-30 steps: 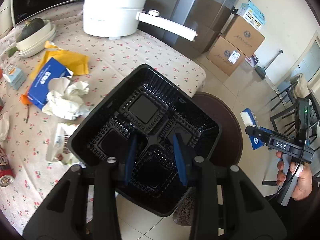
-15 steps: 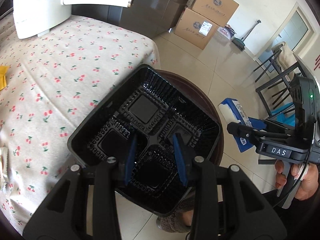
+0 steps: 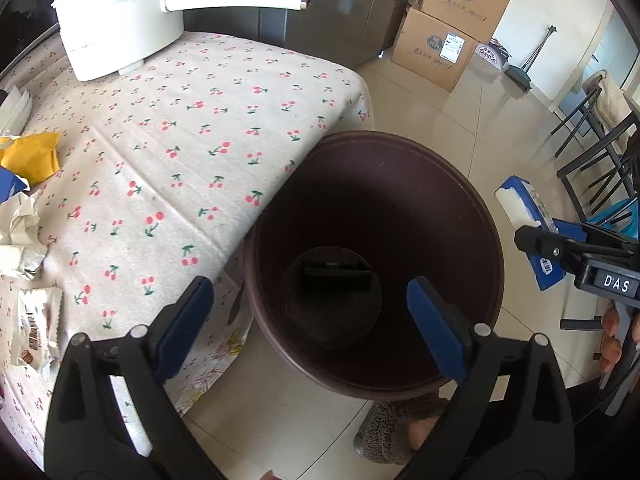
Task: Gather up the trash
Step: 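Carry both items over the brown bin and open both grippers to drop them, then grasp the red milk can with the left gripper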
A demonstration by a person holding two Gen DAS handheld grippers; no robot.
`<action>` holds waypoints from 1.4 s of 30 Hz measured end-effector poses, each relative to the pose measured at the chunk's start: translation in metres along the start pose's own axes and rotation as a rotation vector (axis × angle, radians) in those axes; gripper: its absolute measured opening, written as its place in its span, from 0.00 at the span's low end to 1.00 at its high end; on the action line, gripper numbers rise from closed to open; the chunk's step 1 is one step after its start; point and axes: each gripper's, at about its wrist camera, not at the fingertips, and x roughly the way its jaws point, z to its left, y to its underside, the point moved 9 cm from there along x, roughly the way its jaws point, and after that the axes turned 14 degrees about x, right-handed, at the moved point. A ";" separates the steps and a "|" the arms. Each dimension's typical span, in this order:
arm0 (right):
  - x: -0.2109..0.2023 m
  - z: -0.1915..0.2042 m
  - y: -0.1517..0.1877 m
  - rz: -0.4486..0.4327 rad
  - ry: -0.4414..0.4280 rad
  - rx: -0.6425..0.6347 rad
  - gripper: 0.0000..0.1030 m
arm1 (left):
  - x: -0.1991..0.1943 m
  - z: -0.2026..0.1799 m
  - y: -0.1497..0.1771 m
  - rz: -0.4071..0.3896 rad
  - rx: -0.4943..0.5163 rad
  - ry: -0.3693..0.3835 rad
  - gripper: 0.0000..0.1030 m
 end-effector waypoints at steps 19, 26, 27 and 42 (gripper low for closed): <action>0.009 0.095 0.005 0.046 -0.027 -0.082 0.83 | -0.070 0.115 0.055 -0.012 -0.174 -0.140 0.99; 0.014 0.145 0.019 0.064 -0.028 -0.169 0.87 | -0.095 0.163 0.093 0.008 -0.248 -0.198 0.99; 0.014 0.153 0.021 0.066 -0.029 -0.180 0.87 | -0.099 0.170 0.100 0.009 -0.260 -0.206 0.99; 0.032 0.276 0.054 0.103 -0.065 -0.326 0.87 | -0.136 0.275 0.202 0.049 -0.561 -0.255 0.99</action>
